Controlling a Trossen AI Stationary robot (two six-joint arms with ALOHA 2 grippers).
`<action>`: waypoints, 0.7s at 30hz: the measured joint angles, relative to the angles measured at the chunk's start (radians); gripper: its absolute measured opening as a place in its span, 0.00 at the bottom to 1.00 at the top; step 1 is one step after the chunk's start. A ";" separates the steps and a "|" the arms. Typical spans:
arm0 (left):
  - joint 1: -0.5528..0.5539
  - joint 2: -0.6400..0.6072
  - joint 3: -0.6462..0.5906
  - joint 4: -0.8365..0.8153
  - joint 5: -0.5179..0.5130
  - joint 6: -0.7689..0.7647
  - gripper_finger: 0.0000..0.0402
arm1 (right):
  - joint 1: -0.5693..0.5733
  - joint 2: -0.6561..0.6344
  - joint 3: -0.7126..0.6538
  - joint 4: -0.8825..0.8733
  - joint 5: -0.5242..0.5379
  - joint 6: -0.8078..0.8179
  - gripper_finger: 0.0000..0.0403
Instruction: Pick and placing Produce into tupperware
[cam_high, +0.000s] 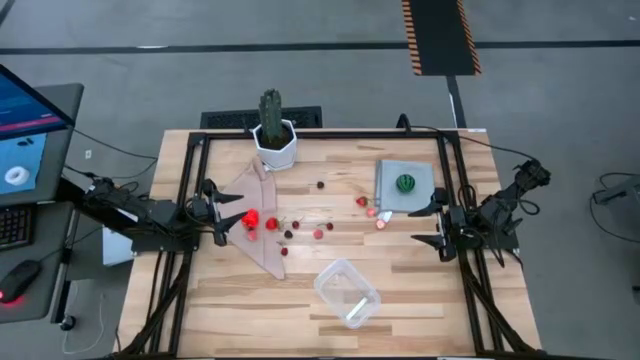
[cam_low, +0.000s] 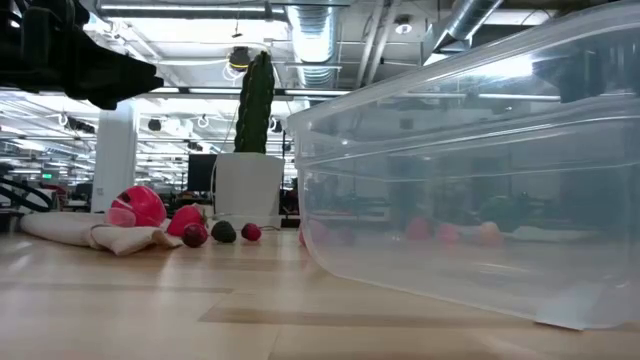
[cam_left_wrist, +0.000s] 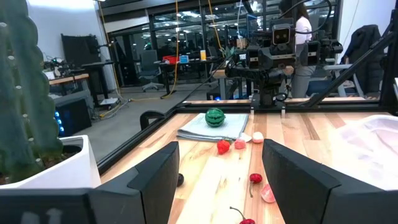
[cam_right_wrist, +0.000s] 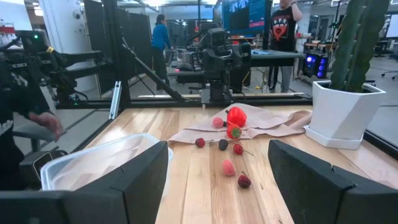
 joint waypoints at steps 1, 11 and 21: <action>0.000 0.000 0.000 0.000 0.000 0.000 0.55 | 0.000 0.000 0.000 0.000 0.000 0.000 0.75; 0.000 0.000 0.000 0.001 0.000 0.000 0.55 | 0.000 0.000 0.000 0.026 0.000 0.018 0.75; 0.000 0.000 -0.001 0.075 0.016 -0.237 0.55 | -0.022 0.000 -0.001 0.210 0.026 0.308 0.75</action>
